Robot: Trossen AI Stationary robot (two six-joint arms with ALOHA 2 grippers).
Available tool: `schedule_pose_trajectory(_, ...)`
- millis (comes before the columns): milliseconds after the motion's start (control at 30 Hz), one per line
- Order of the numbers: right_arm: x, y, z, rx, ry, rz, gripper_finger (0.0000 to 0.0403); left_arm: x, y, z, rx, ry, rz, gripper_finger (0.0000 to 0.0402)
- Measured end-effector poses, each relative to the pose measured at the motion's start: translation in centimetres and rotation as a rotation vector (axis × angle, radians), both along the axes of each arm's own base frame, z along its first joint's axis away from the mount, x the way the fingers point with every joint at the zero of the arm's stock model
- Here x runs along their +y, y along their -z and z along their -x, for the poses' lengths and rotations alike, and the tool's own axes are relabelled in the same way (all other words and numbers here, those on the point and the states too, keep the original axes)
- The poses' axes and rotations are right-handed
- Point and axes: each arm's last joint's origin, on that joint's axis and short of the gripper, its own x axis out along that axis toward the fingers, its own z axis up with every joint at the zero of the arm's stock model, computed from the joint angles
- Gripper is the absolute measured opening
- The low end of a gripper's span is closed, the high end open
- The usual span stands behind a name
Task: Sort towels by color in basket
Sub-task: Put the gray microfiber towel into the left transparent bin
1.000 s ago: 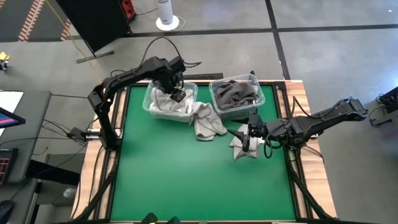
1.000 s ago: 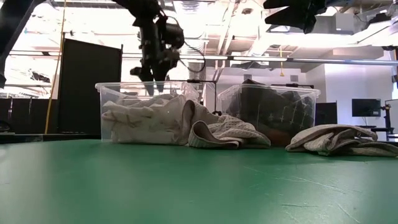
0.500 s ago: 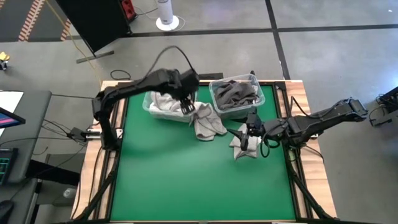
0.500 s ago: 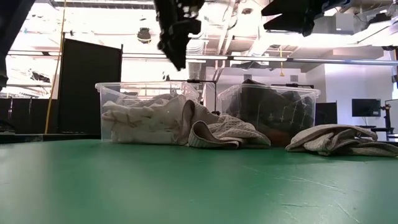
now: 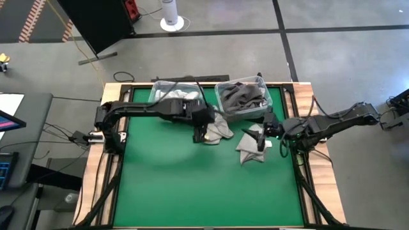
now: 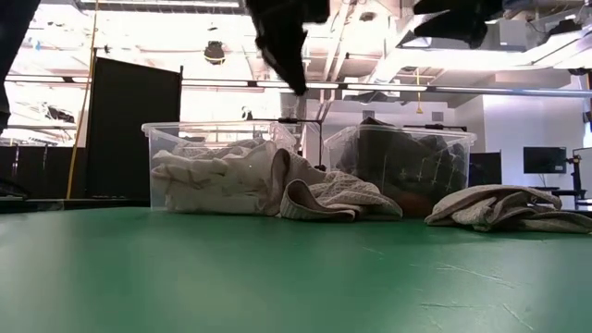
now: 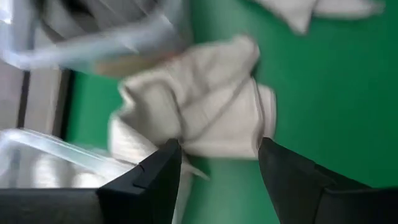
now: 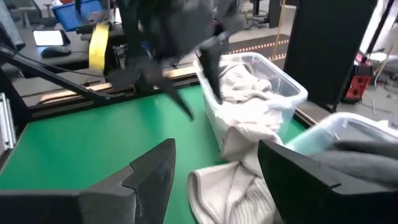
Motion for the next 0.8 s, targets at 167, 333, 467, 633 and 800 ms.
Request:
schedule_pose_trajectory(167,-0.5,0.0,1.4,0.024,0.047,-0.014,0.0272,-2.4,4.4,-0.2,0.069,0.128,-0.038,0.0204)
schedule_pose_trajectory(333,-0.6,0.0,1.6,0.024,0.091,0.000,0.0272,-3.9,7.2,-0.5,0.030,0.161,-0.053,0.0204)
schedule_pose_trajectory(467,-0.6,0.0,1.6,0.025,0.091,0.004,0.0272,-4.0,8.6,-0.6,-0.025,0.135,-0.040,0.0204)
schedule_pose_trajectory(633,-0.6,-0.1,1.5,0.023,0.092,0.004,0.0272,-4.0,10.0,-0.6,-0.059,0.134,-0.059,0.0204)
schedule_pose_trajectory(800,-0.6,-0.1,1.5,0.019,0.092,0.003,0.0272,-3.9,11.3,-0.3,-0.072,0.114,-0.068,0.0204)
